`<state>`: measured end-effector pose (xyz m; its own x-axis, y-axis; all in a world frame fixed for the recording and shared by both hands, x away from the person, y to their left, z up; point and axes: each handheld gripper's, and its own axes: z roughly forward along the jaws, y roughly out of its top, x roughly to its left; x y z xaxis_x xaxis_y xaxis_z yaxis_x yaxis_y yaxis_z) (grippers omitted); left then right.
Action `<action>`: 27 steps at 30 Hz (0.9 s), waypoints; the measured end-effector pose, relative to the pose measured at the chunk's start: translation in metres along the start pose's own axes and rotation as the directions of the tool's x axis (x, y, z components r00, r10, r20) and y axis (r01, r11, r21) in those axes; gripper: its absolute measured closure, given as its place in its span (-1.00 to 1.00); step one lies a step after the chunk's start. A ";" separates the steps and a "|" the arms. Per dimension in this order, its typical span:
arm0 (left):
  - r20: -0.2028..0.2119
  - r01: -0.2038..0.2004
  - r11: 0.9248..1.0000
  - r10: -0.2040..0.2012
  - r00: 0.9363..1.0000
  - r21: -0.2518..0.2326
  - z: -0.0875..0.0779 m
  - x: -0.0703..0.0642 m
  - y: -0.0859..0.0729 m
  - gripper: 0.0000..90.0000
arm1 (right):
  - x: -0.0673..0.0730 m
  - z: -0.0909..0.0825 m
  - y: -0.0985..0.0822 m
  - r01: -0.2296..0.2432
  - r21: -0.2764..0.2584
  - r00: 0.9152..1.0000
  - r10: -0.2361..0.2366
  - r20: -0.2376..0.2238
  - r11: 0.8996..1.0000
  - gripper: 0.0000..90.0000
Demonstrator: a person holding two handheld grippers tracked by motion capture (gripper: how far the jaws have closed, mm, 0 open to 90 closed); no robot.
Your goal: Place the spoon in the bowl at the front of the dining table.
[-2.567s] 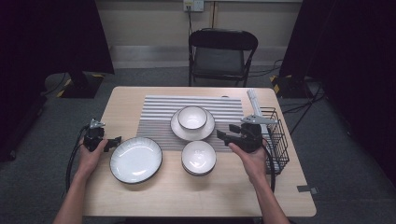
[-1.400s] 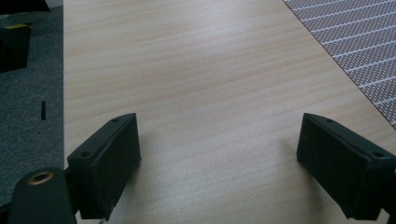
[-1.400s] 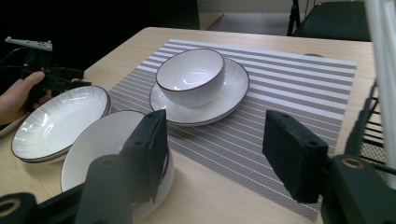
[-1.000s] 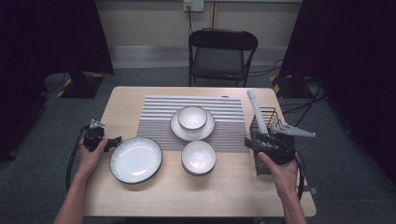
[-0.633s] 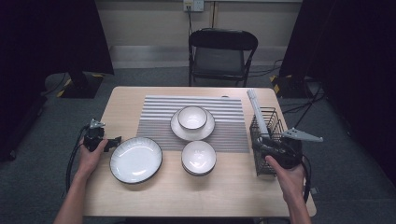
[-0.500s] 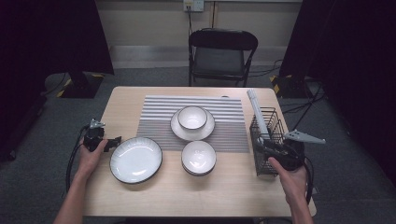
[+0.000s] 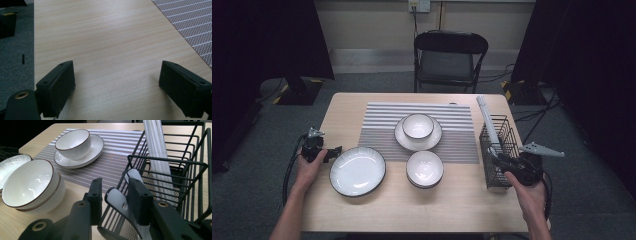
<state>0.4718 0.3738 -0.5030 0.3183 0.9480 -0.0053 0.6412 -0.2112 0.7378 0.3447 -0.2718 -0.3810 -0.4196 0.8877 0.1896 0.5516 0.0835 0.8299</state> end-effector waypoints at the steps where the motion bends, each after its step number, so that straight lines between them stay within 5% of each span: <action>1: 0.000 0.000 1.000 0.000 1.000 0.000 0.000 0.000 0.000 -0.71 | 0.000 0.000 0.000 -0.003 -0.001 1.000 0.003 0.001 1.000 0.51; 27: 0.000 0.000 1.000 0.000 1.000 0.000 0.000 0.000 0.000 -0.71 | -0.013 0.009 0.018 -0.004 0.040 1.000 0.003 0.001 0.999 0.61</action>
<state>0.4719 0.3739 -0.5030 0.3187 0.9478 -0.0054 0.6412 -0.2114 0.7377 0.3663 -0.2781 -0.3732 -0.4171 0.8883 0.1921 0.5813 0.0983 0.8077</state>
